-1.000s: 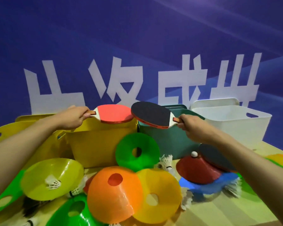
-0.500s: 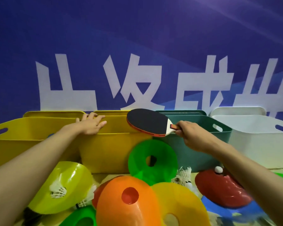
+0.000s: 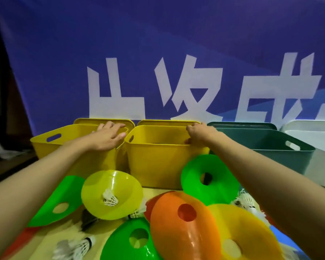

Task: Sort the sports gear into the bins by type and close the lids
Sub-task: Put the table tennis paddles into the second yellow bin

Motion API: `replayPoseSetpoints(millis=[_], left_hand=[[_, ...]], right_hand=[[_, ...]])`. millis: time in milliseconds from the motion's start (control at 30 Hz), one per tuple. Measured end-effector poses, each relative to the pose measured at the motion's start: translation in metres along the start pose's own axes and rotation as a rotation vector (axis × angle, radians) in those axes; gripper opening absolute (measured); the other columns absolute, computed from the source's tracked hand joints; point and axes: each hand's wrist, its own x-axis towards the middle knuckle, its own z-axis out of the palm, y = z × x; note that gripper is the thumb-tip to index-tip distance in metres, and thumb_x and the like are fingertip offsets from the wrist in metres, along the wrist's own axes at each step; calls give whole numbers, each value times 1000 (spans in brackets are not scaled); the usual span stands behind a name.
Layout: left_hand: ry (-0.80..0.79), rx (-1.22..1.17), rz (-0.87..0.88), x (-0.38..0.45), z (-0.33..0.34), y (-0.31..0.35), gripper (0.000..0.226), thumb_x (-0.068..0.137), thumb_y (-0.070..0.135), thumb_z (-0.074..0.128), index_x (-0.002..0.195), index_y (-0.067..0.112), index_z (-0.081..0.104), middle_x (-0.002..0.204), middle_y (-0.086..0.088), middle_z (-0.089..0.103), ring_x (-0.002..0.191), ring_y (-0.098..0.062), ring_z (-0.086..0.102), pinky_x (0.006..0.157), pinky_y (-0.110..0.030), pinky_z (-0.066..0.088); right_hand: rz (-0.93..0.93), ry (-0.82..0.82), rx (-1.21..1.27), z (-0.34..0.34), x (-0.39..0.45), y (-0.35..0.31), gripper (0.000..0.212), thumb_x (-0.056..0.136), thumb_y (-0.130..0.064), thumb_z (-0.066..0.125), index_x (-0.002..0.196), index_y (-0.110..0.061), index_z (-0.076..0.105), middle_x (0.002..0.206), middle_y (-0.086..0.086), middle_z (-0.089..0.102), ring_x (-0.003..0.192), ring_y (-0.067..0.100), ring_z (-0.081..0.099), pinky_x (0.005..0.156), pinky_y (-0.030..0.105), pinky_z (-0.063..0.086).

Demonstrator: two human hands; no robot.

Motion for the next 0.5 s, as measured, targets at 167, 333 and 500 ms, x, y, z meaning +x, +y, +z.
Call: replayPoseSetpoints(millis=[167,333,500], left_hand=[[25,-19,168,-6,13,49,58,100,57,32,151,31,39,148,-7,39,141,-28,31,116,-58,29],[18,-26,314,2,30,115,52,102,52,34,148,30,43,146,-5,42,142,-27,32,120,-50,27],[-43,-33,402,1,34,192,69,89,68,24,148,36,43,150,-1,40,145,-24,29,119,-57,29]], right_hand=[[-51,277,42,13,-74,44,25,98,-39,53,117,-27,63,115,4,61,106,29,62,71,43,56],[131,235,69,22,-183,135,27,96,-37,48,111,-28,69,107,5,66,99,30,66,76,43,57],[443,73,63,47,-287,241,28,95,-33,58,118,-23,70,118,8,70,111,32,65,91,39,53]])
